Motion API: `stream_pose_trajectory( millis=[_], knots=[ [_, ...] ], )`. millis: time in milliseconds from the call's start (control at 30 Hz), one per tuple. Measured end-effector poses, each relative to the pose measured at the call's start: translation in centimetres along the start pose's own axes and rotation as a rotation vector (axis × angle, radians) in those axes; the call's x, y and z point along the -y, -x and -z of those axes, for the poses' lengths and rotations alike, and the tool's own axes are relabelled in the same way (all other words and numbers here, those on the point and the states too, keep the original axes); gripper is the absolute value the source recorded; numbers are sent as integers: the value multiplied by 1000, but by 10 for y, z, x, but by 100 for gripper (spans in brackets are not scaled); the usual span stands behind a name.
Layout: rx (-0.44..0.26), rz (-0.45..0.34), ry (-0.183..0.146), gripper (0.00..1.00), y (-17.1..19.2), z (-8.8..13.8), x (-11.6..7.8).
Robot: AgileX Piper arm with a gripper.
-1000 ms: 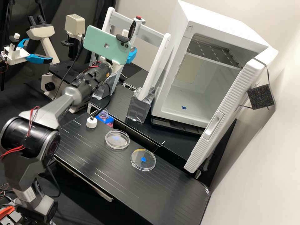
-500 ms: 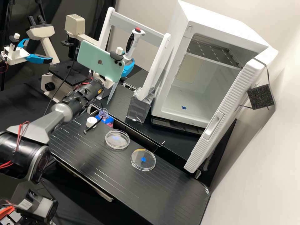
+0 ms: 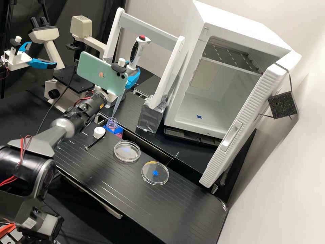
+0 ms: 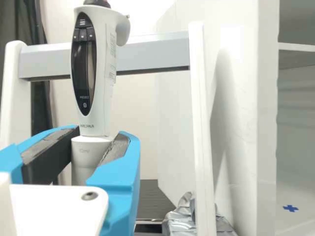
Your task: Use the pipette
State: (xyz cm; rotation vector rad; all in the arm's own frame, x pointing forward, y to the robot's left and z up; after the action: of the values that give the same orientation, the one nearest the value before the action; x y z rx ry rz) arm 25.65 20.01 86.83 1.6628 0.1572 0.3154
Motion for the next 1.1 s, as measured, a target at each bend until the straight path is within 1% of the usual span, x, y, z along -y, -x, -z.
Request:
stream_pose_trajectory(
  millis=[67,267,467,533,667,700,867,933,1000,1100],
  knots=[
    [5,-6,6,0,0,-4,3],
    [39,26,21,0,3,-16,14],
    [56,32,31,0,11,-26,20],
    [53,24,30,0,14,-29,22],
    [39,5,17,0,20,-32,27],
    [37,-1,20,0,20,-33,28],
    [13,-50,10,0,23,-38,34],
    [9,-57,12,0,25,-41,37],
    [4,-60,5,0,26,-42,40],
    [2,-60,11,0,27,-45,45]
  ],
)
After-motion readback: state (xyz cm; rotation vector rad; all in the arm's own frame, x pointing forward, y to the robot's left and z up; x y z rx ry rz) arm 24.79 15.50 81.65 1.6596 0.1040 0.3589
